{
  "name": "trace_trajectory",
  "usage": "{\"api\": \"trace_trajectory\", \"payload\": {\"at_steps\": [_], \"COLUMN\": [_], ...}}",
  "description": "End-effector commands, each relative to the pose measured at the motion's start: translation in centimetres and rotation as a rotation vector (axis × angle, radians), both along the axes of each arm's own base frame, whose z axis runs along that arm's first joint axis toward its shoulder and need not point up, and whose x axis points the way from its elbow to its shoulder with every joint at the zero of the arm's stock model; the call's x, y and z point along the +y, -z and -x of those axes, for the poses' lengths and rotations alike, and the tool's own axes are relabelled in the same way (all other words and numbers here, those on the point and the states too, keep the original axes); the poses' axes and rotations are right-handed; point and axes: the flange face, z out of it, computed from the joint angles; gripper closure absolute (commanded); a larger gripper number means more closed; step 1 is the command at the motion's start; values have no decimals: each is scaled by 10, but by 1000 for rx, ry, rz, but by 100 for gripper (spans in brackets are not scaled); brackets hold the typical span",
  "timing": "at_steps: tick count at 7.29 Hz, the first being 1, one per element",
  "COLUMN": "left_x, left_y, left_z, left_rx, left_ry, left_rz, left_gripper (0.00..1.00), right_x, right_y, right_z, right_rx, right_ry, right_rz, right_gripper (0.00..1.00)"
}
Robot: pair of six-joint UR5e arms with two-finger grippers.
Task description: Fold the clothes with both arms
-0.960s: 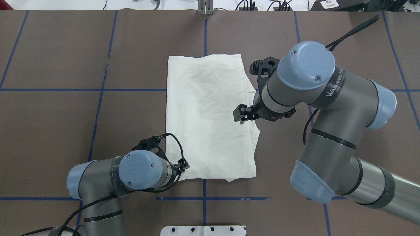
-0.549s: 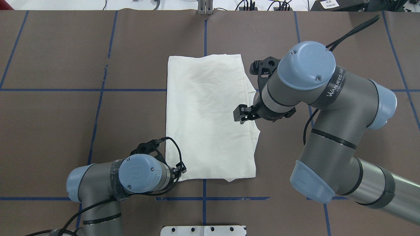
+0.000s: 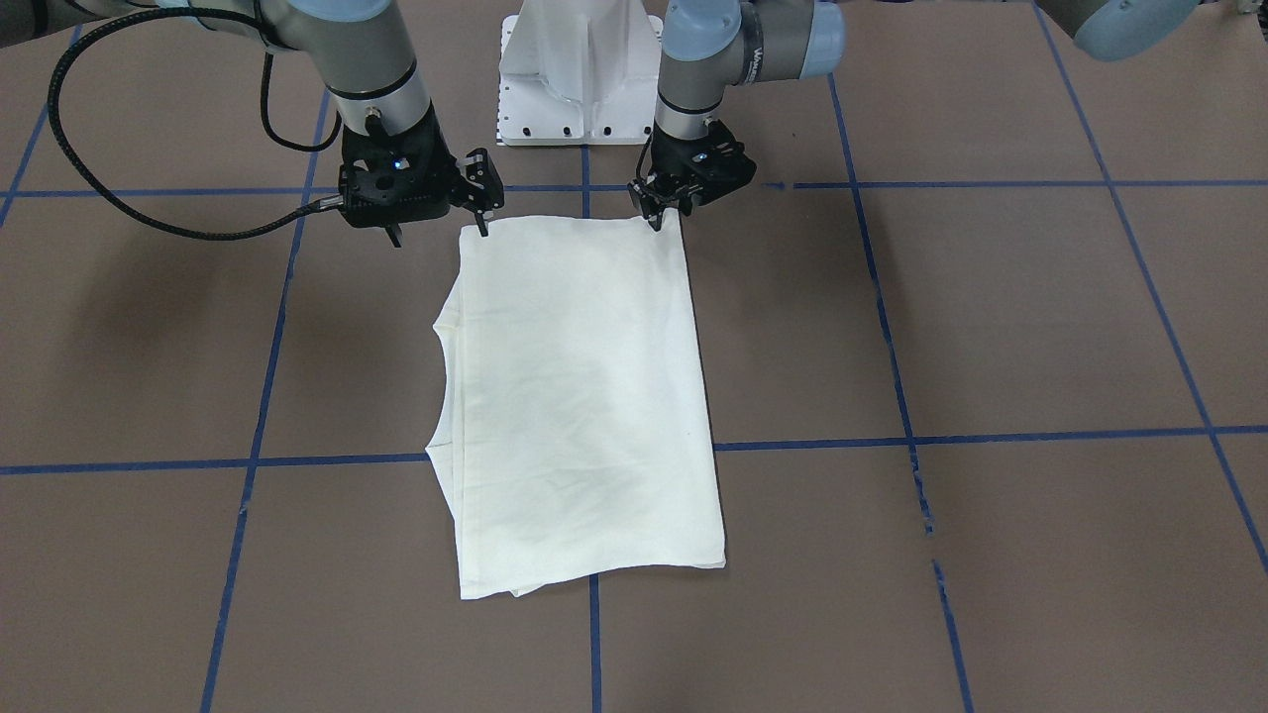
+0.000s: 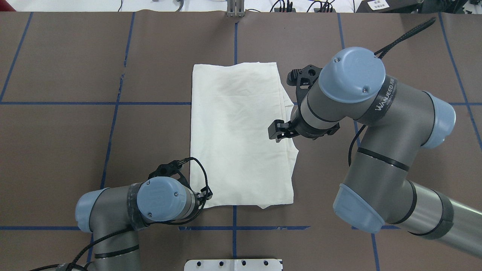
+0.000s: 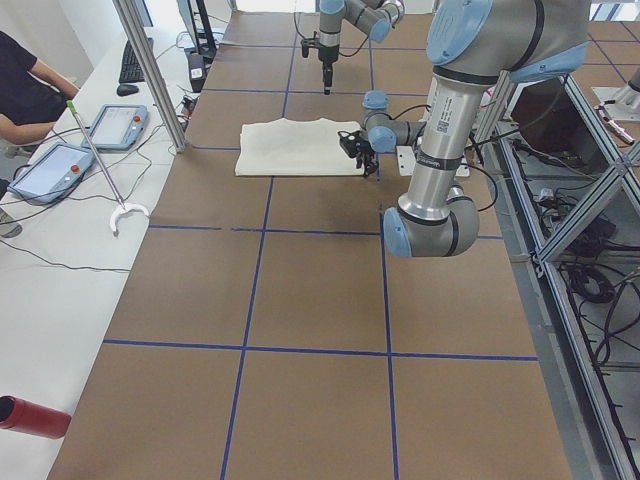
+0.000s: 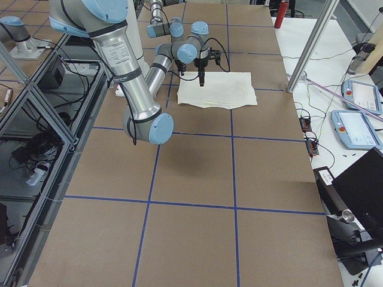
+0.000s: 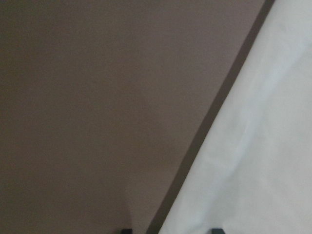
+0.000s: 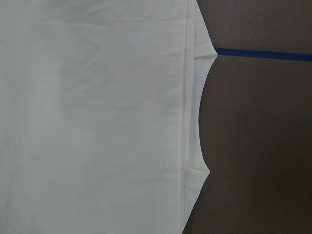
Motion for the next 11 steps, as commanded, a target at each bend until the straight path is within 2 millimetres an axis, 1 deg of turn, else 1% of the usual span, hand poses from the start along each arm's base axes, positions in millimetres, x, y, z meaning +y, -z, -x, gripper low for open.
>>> {"api": "trace_trajectory", "payload": {"at_steps": [1, 3, 4, 5, 6, 7, 8, 9, 10, 11], "left_x": [0, 0, 1, 1, 3, 6, 8, 8, 8, 8], "left_y": [1, 2, -1, 1, 10, 22, 30, 33, 35, 35], "left_z": [0, 1, 2, 3, 11, 23, 25, 25, 25, 24], "left_rx": [1, 4, -2, 0, 2, 8, 23, 29, 32, 33], "left_ry": [1, 1, -11, -16, -74, -101, -104, -105, -105, -107], "left_rz": [-1, -6, -18, -22, -85, -113, -116, -117, -117, -118], "left_gripper": [71, 100, 100, 100, 100, 100, 100, 100, 100, 100], "right_x": [0, 0, 0, 1, 4, 16, 32, 55, 71, 101], "right_y": [-4, -8, -9, -10, -11, -11, -9, -10, -17, -34], "right_z": [0, -1, -1, -1, 1, 12, 24, 46, 61, 83], "right_rx": [5, 11, 12, 12, 13, 9, 3, 5, -25, -57], "right_ry": [0, 1, 0, -1, -10, -50, -96, -143, -201, -272], "right_rz": [4, 8, 10, 11, 25, 95, 175, 249, 265, 321], "right_gripper": [0, 0, 0, 0, 0, 0, 0, 0, 0, 0]}}
